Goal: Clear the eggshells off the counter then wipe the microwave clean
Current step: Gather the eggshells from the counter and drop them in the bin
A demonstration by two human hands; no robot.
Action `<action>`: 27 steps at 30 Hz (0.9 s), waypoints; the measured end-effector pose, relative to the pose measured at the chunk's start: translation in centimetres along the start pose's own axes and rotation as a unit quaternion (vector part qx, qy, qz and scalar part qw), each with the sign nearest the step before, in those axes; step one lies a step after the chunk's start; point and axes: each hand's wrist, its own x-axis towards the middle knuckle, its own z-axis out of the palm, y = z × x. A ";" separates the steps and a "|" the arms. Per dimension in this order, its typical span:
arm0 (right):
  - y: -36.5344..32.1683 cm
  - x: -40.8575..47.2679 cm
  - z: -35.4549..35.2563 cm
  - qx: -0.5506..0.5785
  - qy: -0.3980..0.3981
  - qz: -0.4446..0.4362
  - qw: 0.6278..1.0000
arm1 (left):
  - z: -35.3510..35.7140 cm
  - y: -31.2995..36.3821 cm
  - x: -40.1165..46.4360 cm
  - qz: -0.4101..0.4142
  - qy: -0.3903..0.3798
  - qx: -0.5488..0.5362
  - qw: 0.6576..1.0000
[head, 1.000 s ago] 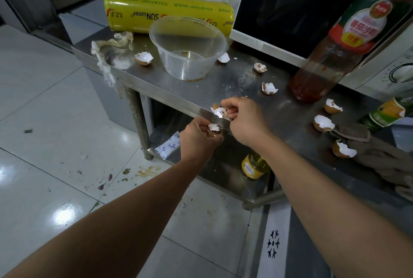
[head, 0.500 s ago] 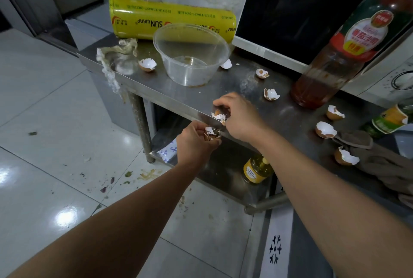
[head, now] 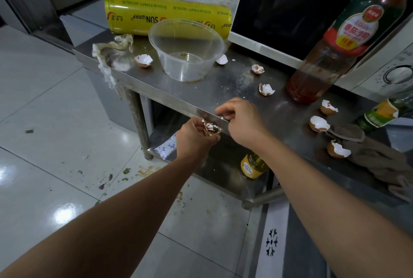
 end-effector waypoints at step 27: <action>-0.4 -0.7 -0.3 -0.042 0.029 0.030 0.998 | 0.1 -0.1 -0.1 0.019 -0.015 0.031 0.999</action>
